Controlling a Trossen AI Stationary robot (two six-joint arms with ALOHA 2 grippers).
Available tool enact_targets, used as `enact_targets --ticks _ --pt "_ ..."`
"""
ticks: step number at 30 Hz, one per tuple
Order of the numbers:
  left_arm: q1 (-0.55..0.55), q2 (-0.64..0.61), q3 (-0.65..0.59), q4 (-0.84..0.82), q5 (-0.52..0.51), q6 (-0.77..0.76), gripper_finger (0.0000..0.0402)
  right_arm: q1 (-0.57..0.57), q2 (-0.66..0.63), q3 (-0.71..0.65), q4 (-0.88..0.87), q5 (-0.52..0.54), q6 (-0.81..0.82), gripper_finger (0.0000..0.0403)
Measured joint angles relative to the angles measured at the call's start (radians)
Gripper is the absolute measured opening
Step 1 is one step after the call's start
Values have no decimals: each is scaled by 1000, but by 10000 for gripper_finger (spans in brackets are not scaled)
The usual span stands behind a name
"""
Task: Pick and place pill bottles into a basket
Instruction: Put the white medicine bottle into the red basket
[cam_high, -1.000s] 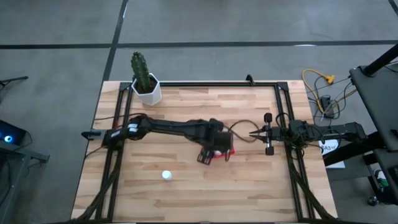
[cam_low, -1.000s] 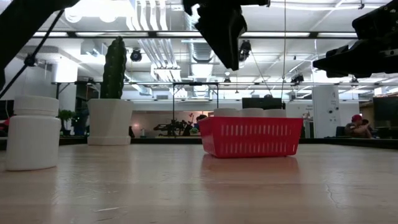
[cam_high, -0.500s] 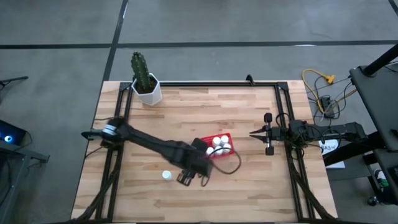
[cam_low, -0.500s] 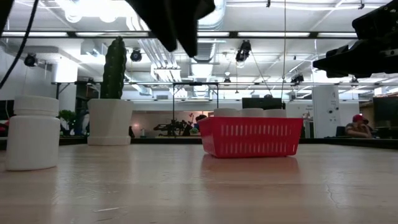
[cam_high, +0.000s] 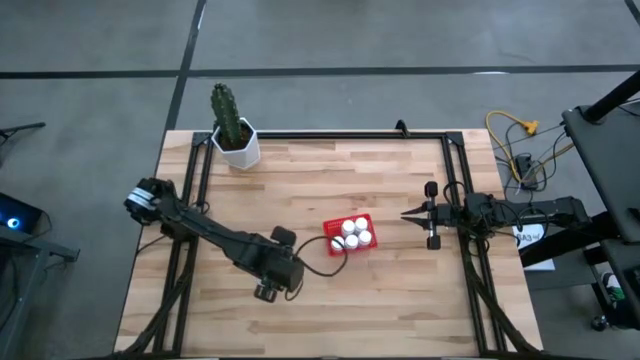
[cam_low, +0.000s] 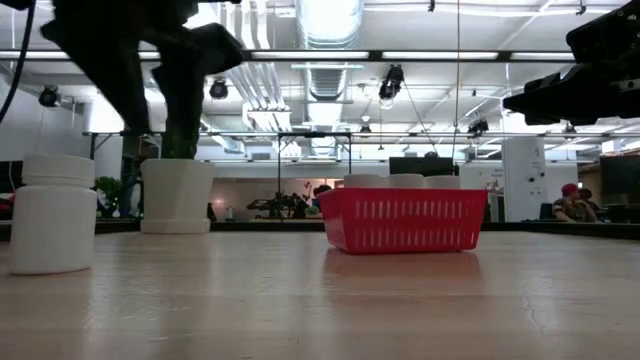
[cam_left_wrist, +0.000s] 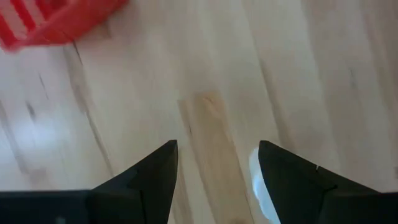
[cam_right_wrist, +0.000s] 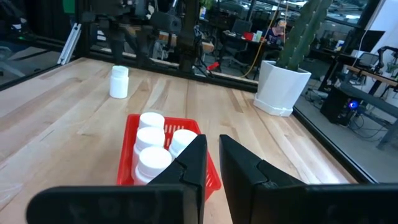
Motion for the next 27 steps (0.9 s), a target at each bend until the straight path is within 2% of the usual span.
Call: enact_targets --ticks 6,13,27 --pt "-16 -29 -22 -18 45 -81 206 -1 0 0 0 0 0 34" --pt "-21 -34 -22 -23 185 -152 206 -1 0 0 0 0 0 34" --pt "-40 -33 -123 -22 197 -236 206 0 0 0 0 0 0 34"
